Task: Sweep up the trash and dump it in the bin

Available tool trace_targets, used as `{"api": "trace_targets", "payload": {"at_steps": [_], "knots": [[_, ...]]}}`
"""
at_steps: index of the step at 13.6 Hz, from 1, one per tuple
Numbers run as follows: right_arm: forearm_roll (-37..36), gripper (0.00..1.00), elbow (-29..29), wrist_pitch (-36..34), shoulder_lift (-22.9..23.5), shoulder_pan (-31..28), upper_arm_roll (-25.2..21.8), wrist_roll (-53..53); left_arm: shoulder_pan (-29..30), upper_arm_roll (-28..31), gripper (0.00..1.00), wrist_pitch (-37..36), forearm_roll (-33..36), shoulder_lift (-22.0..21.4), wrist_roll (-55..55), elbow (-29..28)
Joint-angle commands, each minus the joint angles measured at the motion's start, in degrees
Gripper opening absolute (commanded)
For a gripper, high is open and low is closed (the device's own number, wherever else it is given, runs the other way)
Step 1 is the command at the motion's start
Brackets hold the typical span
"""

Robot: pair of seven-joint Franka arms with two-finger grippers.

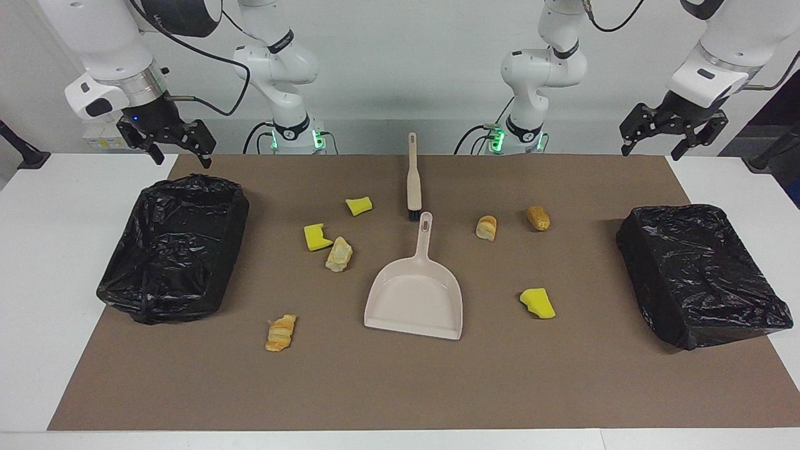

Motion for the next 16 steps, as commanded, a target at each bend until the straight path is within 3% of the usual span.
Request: {"api": "trace_targets", "payload": {"at_steps": [1,11,16], "knots": [[1.06,1.00,-1.62,1.09,-1.22,-0.23,0.23,0.96,-1.57,1.19,1.00,-0.01,0.38,-1.53,-1.23,-1.77],[1.07,1.00,-2.24,0.92,-1.49,1.27,0.92,-0.61,-1.04,1.01,1.00,2.63,0.38,-2.68,-1.23,-3.88],[2.12,1.00,1.53,-0.05,3.41,1.62,1.72,-0.62,-1.13,0.93,1.00,2.72,0.38,-2.68,-0.88,-3.88]]}}
